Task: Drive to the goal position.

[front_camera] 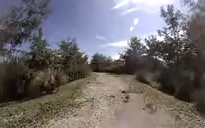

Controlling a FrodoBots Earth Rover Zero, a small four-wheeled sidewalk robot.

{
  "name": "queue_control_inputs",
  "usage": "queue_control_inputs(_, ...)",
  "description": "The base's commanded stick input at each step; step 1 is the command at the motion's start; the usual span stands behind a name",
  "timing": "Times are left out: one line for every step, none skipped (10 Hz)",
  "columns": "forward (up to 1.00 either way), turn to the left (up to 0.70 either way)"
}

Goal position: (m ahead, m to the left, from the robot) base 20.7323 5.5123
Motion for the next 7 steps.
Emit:
queue_control_inputs(0.70, 0.00)
queue_control_inputs(0.70, -0.27)
queue_control_inputs(0.70, -0.27)
queue_control_inputs(0.70, -0.27)
queue_control_inputs(0.70, -0.27)
queue_control_inputs(0.70, -0.27)
queue_control_inputs(0.70, -0.25)
